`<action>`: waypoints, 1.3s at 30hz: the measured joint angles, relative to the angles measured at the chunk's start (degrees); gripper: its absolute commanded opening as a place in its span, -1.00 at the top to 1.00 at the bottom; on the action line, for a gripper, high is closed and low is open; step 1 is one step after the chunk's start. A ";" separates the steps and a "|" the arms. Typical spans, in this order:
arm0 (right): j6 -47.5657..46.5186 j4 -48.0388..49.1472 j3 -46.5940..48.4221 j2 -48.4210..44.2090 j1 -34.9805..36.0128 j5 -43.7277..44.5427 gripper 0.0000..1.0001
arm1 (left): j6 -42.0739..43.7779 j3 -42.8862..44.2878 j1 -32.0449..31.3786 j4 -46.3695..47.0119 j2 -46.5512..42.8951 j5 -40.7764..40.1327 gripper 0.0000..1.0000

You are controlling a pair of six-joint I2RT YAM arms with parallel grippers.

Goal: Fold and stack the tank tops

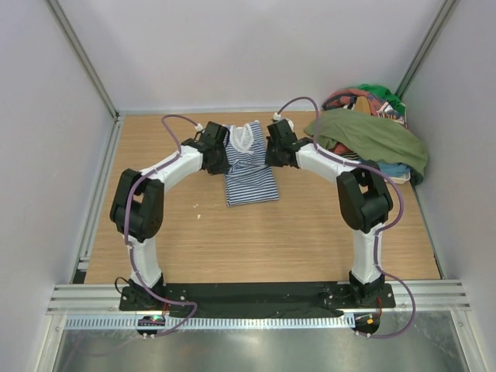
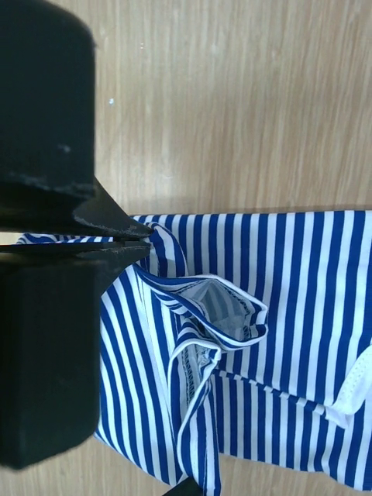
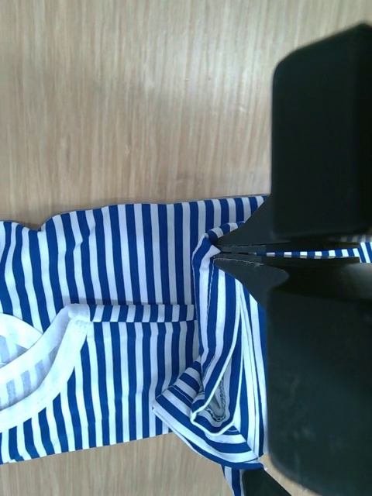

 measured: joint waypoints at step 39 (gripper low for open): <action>0.57 8.50 -22.05 -14.14 -1.22 -8.74 -0.16 | -2.67 -19.65 -3.61 7.74 -17.59 6.10 -0.29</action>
